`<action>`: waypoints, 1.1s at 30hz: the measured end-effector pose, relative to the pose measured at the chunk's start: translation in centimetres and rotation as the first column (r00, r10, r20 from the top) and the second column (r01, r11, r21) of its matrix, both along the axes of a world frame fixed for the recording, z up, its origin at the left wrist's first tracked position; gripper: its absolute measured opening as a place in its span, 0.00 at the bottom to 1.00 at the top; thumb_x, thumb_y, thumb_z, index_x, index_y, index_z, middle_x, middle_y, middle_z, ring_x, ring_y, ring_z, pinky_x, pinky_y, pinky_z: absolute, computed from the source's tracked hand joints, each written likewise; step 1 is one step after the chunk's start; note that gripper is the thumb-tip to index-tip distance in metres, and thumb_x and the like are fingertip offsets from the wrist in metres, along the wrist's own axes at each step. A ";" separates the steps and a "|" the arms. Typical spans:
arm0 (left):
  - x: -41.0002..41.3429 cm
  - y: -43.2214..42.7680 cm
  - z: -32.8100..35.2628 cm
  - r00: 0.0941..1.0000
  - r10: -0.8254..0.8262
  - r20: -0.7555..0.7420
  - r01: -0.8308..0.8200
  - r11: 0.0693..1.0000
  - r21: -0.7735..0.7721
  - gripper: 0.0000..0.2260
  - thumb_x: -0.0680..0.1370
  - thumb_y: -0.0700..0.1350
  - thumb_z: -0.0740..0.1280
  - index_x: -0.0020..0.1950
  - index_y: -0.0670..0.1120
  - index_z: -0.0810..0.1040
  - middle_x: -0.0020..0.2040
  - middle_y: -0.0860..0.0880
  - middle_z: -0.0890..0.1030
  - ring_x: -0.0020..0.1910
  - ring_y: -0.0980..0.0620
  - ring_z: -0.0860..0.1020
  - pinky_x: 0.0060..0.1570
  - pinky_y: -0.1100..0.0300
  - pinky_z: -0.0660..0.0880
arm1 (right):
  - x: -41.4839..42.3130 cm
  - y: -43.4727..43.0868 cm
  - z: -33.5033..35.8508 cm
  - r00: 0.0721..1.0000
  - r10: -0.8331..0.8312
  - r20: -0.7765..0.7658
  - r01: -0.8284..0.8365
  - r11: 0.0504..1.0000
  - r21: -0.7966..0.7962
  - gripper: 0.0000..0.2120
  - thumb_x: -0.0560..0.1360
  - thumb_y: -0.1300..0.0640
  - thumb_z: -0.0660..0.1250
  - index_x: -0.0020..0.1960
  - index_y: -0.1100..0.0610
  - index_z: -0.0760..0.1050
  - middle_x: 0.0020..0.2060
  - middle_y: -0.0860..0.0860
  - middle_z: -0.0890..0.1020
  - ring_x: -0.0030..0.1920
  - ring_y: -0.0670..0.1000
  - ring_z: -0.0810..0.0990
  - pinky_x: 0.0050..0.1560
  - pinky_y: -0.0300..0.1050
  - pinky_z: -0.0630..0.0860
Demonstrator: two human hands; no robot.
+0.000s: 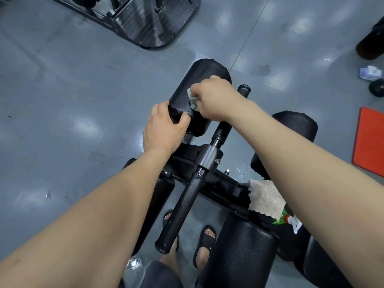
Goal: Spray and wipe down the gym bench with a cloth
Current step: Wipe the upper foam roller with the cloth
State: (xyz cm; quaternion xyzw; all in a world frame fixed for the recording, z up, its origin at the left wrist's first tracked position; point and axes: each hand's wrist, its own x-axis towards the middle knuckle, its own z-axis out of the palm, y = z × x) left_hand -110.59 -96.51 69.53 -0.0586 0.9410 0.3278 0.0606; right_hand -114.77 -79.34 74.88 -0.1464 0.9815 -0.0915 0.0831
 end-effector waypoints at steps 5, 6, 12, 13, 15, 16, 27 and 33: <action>0.2 -0.1 0.1 1.000 -0.021 -0.018 0.021 1.000 0.005 0.29 0.75 0.65 0.64 0.73 0.53 0.68 0.70 0.56 0.69 0.62 0.49 0.75 0.57 0.52 0.73 | 0.2 0.2 -0.6 0.991 -0.098 -0.086 0.101 0.994 0.039 0.07 0.77 0.52 0.60 0.53 0.52 0.74 0.45 0.51 0.79 0.55 0.60 0.76 0.49 0.51 0.66; 0.3 -0.1 0.1 0.999 -0.025 -0.022 0.025 1.000 0.008 0.29 0.75 0.65 0.65 0.72 0.53 0.69 0.69 0.56 0.69 0.61 0.49 0.76 0.57 0.52 0.73 | 0.0 0.2 -0.6 0.987 -0.129 -0.091 0.133 0.991 0.031 0.09 0.78 0.51 0.60 0.54 0.51 0.75 0.47 0.52 0.81 0.56 0.61 0.76 0.50 0.52 0.66; 0.4 -0.3 0.3 0.996 -0.065 -0.061 0.066 0.998 0.011 0.27 0.73 0.66 0.66 0.68 0.54 0.71 0.64 0.58 0.67 0.55 0.49 0.77 0.54 0.50 0.76 | -2.6 1.9 0.2 0.950 -0.309 -0.044 0.310 0.951 0.023 0.10 0.79 0.51 0.60 0.57 0.48 0.76 0.53 0.53 0.82 0.59 0.62 0.77 0.53 0.52 0.67; 0.5 -0.2 0.3 0.995 -0.070 -0.068 0.071 0.997 0.012 0.27 0.73 0.65 0.67 0.67 0.54 0.71 0.64 0.58 0.67 0.55 0.49 0.77 0.54 0.50 0.76 | -3.0 2.4 0.2 0.942 -0.334 -0.039 0.335 0.942 0.027 0.11 0.79 0.50 0.60 0.58 0.48 0.76 0.54 0.54 0.82 0.60 0.62 0.76 0.54 0.52 0.68; 0.5 -0.2 0.3 0.994 -0.075 -0.074 0.076 0.997 0.010 0.26 0.73 0.65 0.67 0.67 0.55 0.71 0.64 0.59 0.67 0.54 0.50 0.77 0.53 0.52 0.76 | -3.8 3.2 0.2 0.928 -0.370 -0.037 0.371 0.928 0.045 0.12 0.79 0.50 0.60 0.60 0.49 0.76 0.56 0.56 0.82 0.61 0.63 0.76 0.57 0.54 0.70; 0.6 -0.2 0.3 0.994 -0.077 -0.074 0.078 0.997 0.010 0.25 0.73 0.65 0.67 0.67 0.56 0.71 0.64 0.59 0.67 0.53 0.49 0.77 0.52 0.52 0.75 | -4.1 3.5 0.2 0.922 -0.385 -0.039 0.386 0.921 0.054 0.13 0.79 0.49 0.60 0.60 0.49 0.76 0.57 0.57 0.81 0.61 0.63 0.76 0.57 0.54 0.71; 0.4 -0.4 -0.1 0.995 -0.078 -0.068 0.080 0.997 0.024 0.24 0.73 0.65 0.65 0.66 0.58 0.69 0.66 0.58 0.69 0.55 0.50 0.77 0.54 0.51 0.77 | -8.0 3.8 -0.5 0.906 -0.423 -0.033 0.424 0.905 0.026 0.12 0.77 0.58 0.61 0.58 0.49 0.78 0.55 0.58 0.79 0.64 0.64 0.71 0.56 0.53 0.71; 0.3 -0.4 -0.2 0.993 -0.086 -0.084 0.088 0.996 0.021 0.25 0.73 0.64 0.66 0.67 0.57 0.70 0.66 0.58 0.69 0.55 0.51 0.77 0.55 0.51 0.76 | -7.6 3.6 -1.2 0.933 -0.357 -0.036 0.358 0.933 0.022 0.14 0.72 0.60 0.62 0.55 0.52 0.80 0.50 0.59 0.80 0.58 0.65 0.75 0.59 0.53 0.71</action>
